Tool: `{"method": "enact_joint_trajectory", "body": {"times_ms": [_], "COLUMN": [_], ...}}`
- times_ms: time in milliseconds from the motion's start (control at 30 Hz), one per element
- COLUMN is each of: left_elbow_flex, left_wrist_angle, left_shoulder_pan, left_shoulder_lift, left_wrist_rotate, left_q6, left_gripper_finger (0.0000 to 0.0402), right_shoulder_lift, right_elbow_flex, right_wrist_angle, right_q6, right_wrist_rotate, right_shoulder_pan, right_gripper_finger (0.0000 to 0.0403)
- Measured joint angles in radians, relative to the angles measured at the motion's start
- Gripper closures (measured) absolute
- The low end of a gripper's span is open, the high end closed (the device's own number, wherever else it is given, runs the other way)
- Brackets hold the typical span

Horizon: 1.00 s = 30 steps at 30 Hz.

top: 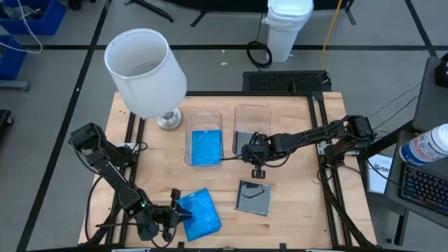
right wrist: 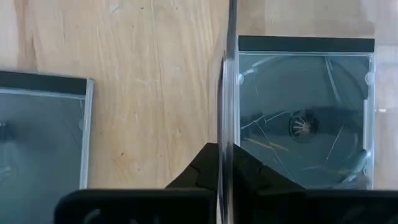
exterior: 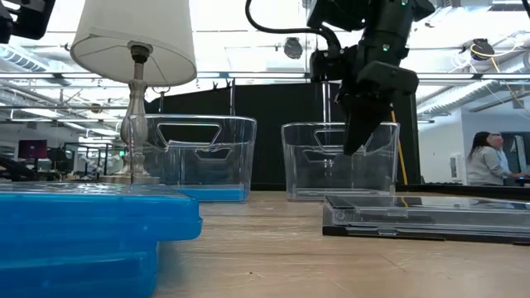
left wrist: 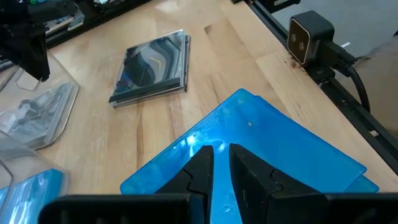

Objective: Pick & place jewel cases by type
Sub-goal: Adjust the right transparent bin on the table, then put the black CD case into the right transparent bin

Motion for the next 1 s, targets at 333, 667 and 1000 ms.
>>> {"method": "enact_joint_trajectory", "body": {"times_ms": [333, 667, 1000], "left_elbow_flex": [0.000, 0.000, 0.000], "left_wrist_angle": [0.000, 0.000, 0.001], "left_shoulder_pan": [0.000, 0.000, 0.000], "left_shoulder_lift": [0.000, 0.000, 0.001], "left_wrist_rotate": [0.000, 0.015, 0.019], "left_q6": [-0.004, -0.004, -0.016], "left_gripper_finger": [0.0341, 0.0341, 0.0341], "right_shoulder_lift": [-0.001, -0.001, -0.085], "right_elbow_flex": [0.000, -0.001, 0.002], "right_wrist_angle": [-0.004, 0.022, 0.034], "right_q6": [0.000, -0.023, 0.014], "right_wrist_rotate": [-0.042, -0.061, -0.048], "right_shoulder_pan": [-0.001, 0.002, 0.008], "right_gripper_finger": [0.0400, 0.0316, 0.0225]}}
